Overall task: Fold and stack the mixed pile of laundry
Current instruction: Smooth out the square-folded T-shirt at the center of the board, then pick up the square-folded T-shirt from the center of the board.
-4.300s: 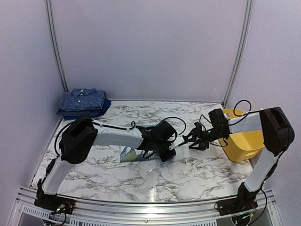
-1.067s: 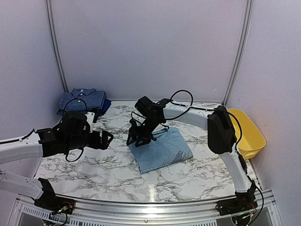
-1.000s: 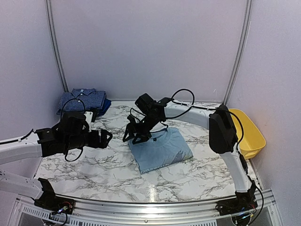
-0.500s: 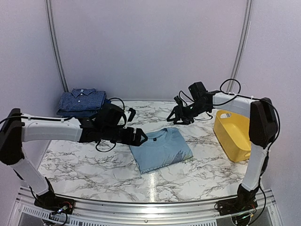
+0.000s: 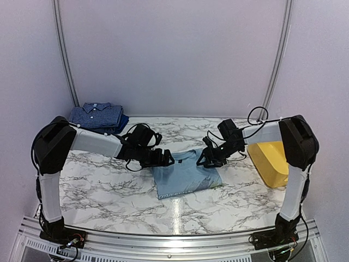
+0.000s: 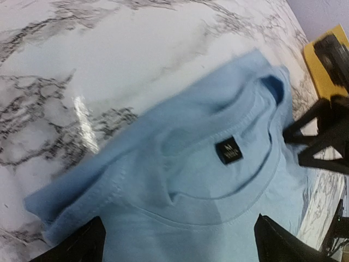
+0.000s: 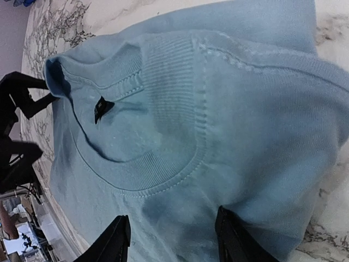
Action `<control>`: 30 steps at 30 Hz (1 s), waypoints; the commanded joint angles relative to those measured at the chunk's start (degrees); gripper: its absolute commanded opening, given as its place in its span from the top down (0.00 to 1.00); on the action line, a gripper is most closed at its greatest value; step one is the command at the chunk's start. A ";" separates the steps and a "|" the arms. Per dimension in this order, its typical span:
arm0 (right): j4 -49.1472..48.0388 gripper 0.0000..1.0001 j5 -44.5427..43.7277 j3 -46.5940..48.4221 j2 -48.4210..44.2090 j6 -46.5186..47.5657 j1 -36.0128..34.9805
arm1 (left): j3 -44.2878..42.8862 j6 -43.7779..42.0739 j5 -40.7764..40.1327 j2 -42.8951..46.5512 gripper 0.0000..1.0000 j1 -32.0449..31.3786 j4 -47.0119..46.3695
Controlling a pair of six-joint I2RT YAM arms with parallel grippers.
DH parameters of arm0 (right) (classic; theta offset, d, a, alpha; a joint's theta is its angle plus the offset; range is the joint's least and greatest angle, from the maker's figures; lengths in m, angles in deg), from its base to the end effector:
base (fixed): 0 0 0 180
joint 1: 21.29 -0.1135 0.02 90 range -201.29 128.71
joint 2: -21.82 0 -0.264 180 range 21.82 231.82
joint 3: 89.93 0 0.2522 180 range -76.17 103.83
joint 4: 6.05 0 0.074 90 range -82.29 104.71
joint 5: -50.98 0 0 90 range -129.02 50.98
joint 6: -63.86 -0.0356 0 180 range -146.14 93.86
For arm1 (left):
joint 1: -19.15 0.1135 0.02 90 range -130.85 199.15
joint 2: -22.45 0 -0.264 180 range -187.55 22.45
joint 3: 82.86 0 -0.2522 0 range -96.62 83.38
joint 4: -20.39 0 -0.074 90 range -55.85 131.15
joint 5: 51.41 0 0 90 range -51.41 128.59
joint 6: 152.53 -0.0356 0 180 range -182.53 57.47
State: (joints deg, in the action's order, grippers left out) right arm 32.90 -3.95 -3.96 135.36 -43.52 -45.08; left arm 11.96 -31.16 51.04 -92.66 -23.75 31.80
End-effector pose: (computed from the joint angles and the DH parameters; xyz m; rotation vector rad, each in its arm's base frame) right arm 0.3487 0.1761 0.1442 -0.3396 2.7812 1.0313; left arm 0.3114 -0.2999 0.1549 0.3656 2.4205 -0.8800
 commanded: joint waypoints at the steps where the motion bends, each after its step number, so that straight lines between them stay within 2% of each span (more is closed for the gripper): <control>1: -2.30 0.46 1.23 -5.58 -2.95 -3.51 -0.90 | -2.12 -0.81 0.43 -3.53 0.01 4.14 0.83; 3: -0.48 0.46 -3.72 -3.80 -4.63 -2.58 -0.95 | -2.60 -1.26 1.65 -2.87 0.01 5.34 0.79; 6: 4.55 0.46 -11.89 4.60 -7.43 1.70 -2.41 | -2.43 -0.89 0.52 1.85 0.01 5.80 1.61; 9: 9.08 0.48 -17.21 12.15 -8.78 5.40 -6.42 | 2.28 2.94 -2.35 9.59 0.01 7.33 0.64; 12: 12.08 0.52 -18.45 16.60 -7.99 5.61 -11.51 | 8.92 6.91 -5.13 17.75 0.01 9.71 0.16; 17: 12.42 0.55 -20.40 17.25 -6.62 4.75 -22.04 | 19.64 13.15 -7.65 29.90 0.01 13.01 0.41; 22: 10.39 0.61 -21.03 14.54 -5.36 8.86 -30.84 | 25.65 15.65 -8.84 35.99 0.01 13.93 1.99; 27: 7.98 0.72 -21.61 13.63 -1.83 11.43 -35.46 | 30.36 21.07 -9.82 39.22 0.01 13.97 2.26; 30: 6.88 0.74 -21.65 13.56 0.64 11.50 -36.49 | 32.09 22.43 -9.97 40.17 0.01 13.98 3.86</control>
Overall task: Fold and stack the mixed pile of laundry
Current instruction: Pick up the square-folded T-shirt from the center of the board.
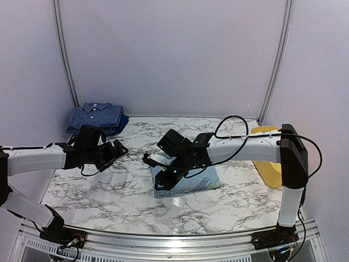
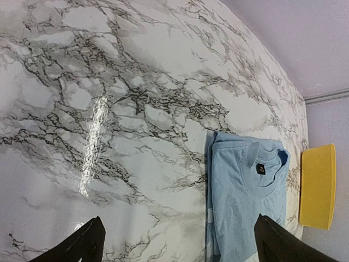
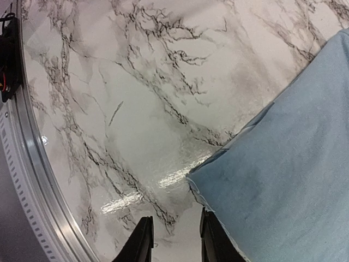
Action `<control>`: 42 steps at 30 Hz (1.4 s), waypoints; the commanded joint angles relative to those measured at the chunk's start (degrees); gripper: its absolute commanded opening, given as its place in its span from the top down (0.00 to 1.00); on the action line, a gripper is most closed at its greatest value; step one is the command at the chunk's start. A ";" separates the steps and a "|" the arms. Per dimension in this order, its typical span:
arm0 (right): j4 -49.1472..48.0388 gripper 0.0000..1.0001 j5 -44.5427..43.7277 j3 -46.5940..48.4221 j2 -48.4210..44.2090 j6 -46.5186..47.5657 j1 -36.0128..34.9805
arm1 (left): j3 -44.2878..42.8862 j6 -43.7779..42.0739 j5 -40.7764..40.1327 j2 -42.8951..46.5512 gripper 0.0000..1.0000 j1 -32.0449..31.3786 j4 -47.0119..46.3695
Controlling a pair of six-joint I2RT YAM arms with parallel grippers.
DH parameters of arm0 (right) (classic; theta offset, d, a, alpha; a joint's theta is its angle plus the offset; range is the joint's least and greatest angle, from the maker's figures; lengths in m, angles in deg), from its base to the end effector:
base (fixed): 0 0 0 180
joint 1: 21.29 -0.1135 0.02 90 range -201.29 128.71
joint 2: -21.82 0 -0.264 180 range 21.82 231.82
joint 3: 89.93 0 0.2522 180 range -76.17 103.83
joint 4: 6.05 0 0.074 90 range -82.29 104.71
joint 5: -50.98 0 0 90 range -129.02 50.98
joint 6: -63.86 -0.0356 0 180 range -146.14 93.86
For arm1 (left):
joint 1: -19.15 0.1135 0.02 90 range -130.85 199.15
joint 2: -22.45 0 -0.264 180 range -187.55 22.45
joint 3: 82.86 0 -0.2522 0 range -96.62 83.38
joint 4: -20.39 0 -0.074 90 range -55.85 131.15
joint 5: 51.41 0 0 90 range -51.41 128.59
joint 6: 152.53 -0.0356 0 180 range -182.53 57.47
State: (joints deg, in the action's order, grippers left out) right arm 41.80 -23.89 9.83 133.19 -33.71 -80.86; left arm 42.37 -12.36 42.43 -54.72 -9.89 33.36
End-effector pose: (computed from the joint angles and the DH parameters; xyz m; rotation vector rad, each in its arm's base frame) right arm 0.2039 0.3654 0.2153 -1.2959 2.4293 0.7199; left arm 0.2470 -0.1399 0.2114 -0.3855 2.2857 -0.8229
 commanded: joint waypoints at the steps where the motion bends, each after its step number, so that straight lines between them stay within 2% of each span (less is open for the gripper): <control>1: -2.87 0.74 -1.58 -0.58 3.57 1.72 -1.03 | 2.30 3.84 -1.60 2.66 0.01 0.12 2.29; 11: -2.58 0.72 -5.99 3.09 11.99 3.59 -3.10 | 4.07 4.54 -2.33 3.13 0.01 0.12 2.61; 15: 0.85 0.81 -9.55 5.54 16.01 3.66 -4.55 | 6.30 9.30 -2.12 0.95 0.01 0.12 1.35; 19: 0.69 1.00 -10.98 5.91 14.23 3.11 -4.51 | 8.40 12.98 -1.64 -1.83 0.01 0.12 -2.05; 23: -0.64 1.00 -10.36 7.72 10.60 3.28 -3.54 | 11.49 16.22 1.02 -3.26 0.01 0.04 -10.45; 30: -6.88 1.00 -4.70 6.41 4.21 0.90 0.33 | 6.85 13.85 2.84 -6.15 0.01 -2.64 -12.30; 42: -9.83 1.00 -0.34 3.78 3.29 0.97 1.85 | 3.53 21.91 5.55 -15.72 0.01 -6.40 -25.50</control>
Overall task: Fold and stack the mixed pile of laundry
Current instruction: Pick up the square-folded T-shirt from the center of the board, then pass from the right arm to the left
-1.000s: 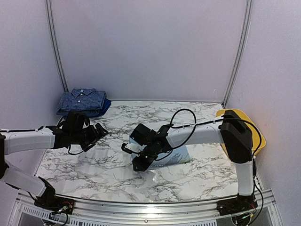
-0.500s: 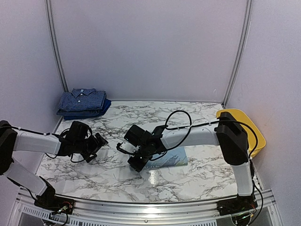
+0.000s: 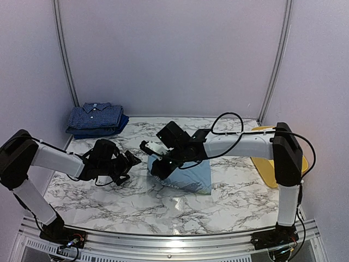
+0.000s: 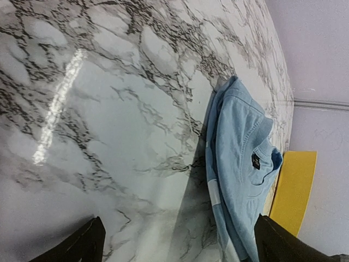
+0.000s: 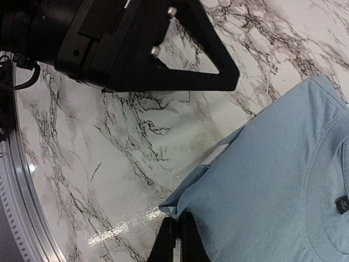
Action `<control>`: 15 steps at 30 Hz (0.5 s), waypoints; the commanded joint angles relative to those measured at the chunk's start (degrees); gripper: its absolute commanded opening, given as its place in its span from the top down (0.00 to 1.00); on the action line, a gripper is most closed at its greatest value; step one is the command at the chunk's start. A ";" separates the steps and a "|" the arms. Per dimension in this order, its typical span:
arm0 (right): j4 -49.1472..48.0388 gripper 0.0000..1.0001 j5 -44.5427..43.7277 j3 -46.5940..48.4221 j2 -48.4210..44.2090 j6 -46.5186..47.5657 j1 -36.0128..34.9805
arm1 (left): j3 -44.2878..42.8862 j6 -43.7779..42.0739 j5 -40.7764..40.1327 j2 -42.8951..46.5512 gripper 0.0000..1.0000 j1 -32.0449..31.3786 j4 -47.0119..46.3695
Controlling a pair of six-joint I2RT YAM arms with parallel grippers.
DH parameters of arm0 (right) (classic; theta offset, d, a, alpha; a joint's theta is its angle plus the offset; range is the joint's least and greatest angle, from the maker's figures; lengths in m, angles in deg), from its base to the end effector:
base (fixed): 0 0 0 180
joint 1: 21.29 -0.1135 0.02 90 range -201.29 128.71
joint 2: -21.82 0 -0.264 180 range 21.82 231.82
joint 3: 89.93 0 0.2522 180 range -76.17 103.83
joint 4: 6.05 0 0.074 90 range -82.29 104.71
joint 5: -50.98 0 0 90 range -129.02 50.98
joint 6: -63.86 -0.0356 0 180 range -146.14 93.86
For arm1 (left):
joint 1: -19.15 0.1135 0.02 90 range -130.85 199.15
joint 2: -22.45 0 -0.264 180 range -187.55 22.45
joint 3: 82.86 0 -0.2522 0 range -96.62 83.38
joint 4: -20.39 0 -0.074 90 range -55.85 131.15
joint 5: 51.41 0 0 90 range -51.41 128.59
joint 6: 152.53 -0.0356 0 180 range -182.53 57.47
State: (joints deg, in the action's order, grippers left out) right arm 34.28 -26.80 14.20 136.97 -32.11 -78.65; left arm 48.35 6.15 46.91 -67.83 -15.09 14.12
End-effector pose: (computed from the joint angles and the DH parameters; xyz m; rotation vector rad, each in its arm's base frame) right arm 0.2351 0.3811 0.2193 -1.2083 2.2874 0.7114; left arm 0.2446 -0.1727 0.1474 -0.6317 2.3475 -1.0946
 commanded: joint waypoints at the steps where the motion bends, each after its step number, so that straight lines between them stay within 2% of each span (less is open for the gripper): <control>1: -2.69 1.00 2.69 -0.81 -0.54 -0.80 -0.45 | -2.57 4.41 1.32 -3.63 0.01 -1.52 -7.73; 10: -4.04 1.00 4.07 0.23 0.68 -2.59 -0.47 | -4.51 11.39 4.04 -13.34 0.01 -5.34 -15.41; 15: -4.11 1.00 4.10 1.93 1.98 -3.31 -1.06 | -5.29 13.35 5.07 -17.51 0.10 -6.01 -19.34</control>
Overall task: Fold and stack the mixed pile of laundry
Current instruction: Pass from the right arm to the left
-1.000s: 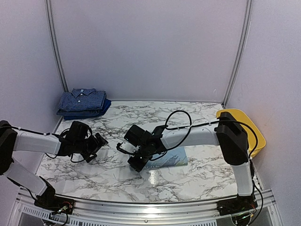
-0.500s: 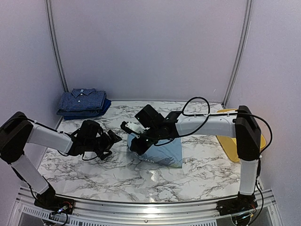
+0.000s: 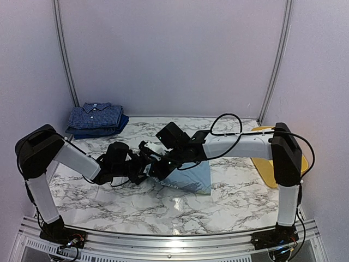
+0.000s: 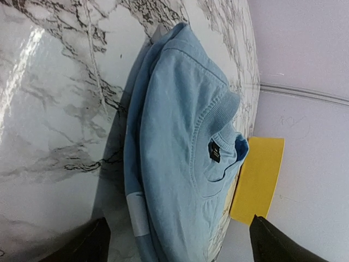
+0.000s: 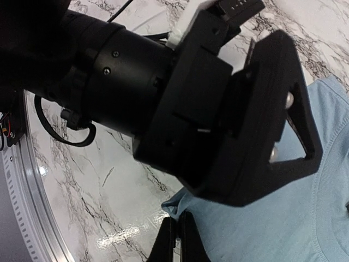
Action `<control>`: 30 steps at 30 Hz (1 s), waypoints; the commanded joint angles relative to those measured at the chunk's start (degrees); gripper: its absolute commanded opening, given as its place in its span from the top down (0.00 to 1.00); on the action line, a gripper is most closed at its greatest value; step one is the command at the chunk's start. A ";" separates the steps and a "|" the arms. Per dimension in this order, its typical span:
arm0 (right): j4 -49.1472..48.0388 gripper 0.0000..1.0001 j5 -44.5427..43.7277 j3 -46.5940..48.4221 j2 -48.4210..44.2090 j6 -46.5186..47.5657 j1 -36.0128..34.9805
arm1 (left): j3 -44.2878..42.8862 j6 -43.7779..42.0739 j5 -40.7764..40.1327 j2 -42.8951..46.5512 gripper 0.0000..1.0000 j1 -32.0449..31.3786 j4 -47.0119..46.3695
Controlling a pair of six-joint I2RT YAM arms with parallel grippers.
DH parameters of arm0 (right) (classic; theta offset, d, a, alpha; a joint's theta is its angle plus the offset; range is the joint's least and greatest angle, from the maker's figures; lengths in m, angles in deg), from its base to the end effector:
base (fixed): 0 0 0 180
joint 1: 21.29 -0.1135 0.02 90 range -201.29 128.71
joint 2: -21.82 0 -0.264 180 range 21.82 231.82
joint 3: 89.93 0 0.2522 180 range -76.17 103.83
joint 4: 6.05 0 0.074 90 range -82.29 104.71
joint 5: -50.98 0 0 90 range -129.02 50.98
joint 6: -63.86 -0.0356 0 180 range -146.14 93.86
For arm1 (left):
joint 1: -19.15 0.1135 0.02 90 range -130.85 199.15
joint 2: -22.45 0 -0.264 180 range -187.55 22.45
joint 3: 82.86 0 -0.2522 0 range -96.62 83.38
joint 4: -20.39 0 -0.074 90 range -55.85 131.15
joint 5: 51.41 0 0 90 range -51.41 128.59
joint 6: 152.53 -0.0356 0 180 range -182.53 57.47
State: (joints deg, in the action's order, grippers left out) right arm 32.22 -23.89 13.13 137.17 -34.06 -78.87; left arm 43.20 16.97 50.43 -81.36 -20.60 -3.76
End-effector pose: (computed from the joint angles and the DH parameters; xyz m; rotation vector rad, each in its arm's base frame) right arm 0.2325 0.3834 0.2147 -1.1989 2.2977 0.7911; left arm 0.2595 -0.2253 0.1298 -0.6589 2.2758 -1.4054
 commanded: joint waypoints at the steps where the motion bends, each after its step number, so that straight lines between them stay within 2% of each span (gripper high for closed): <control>1: -1.94 1.00 1.01 3.43 2.07 -1.47 -0.88 | -0.39 2.89 1.99 -4.94 0.15 -0.46 -2.00; 7: -1.73 1.00 1.54 5.98 3.76 -1.84 -1.55 | -0.36 4.54 3.86 -8.64 0.39 -0.38 -6.88; 11: -0.88 1.00 1.95 5.86 3.39 -2.46 -1.46 | -0.13 1.80 3.61 -8.59 0.74 0.62 -6.58; 14: -1.42 0.89 1.87 3.88 1.24 -3.88 -0.21 | -1.82 -1.70 4.21 -8.69 0.98 2.14 -1.39; 19: -0.37 0.65 0.85 -0.77 -5.17 -5.35 3.72 | -13.35 -19.21 1.67 -8.30 1.00 3.69 24.08; 22: 0.44 0.54 -0.18 -4.13 -9.81 -5.47 6.25 | -25.52 -32.49 -4.66 -10.84 1.00 4.42 44.09; 26: 1.13 0.50 -1.22 -9.19 -15.56 -6.02 10.47 | -42.22 -47.57 -14.81 -15.07 1.00 6.13 60.75; 30: 3.08 0.49 -2.00 -13.06 -19.06 -5.97 15.01 | -55.93 -56.81 -23.68 -19.61 1.00 8.35 71.46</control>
State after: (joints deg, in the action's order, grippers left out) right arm 32.42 -24.28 2.88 120.51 -39.46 -66.98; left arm -2.59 -24.19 39.32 -97.73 -14.74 48.79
